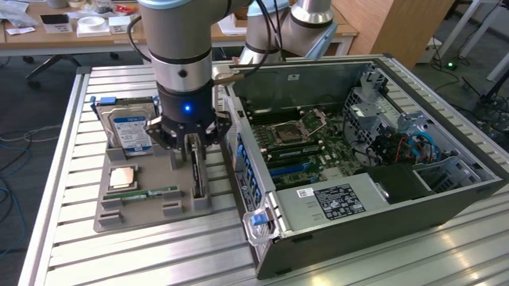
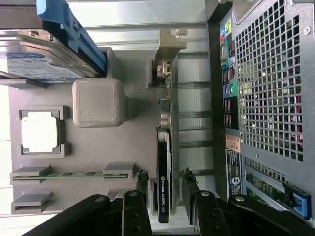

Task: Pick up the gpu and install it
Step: 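Pick up the gpu and move the gpu toward the slot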

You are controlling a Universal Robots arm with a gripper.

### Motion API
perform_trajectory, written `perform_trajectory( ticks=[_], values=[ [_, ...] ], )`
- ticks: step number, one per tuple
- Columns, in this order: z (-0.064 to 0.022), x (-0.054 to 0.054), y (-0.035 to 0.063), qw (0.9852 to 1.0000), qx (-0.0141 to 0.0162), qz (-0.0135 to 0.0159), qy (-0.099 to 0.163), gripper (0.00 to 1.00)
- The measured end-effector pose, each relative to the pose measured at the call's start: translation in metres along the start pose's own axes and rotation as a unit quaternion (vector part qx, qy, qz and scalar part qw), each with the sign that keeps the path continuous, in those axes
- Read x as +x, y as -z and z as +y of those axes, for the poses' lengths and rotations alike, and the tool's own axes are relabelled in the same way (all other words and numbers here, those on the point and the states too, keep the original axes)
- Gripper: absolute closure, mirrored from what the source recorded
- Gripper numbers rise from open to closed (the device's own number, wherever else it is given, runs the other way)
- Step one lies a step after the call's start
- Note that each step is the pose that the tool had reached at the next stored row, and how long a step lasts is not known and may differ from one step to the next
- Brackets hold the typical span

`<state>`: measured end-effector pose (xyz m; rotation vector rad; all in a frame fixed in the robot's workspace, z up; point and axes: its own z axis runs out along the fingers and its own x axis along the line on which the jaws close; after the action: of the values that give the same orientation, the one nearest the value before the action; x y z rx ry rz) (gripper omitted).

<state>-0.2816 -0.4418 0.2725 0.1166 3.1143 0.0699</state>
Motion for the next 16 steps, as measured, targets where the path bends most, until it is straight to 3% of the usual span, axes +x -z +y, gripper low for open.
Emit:
perform_trajectory(
  ticks=[16],
  values=[
    [0.0003, -0.0038, -0.0025, 1.0, 0.0001, 0.0001, 0.0, 0.58]
  ],
)
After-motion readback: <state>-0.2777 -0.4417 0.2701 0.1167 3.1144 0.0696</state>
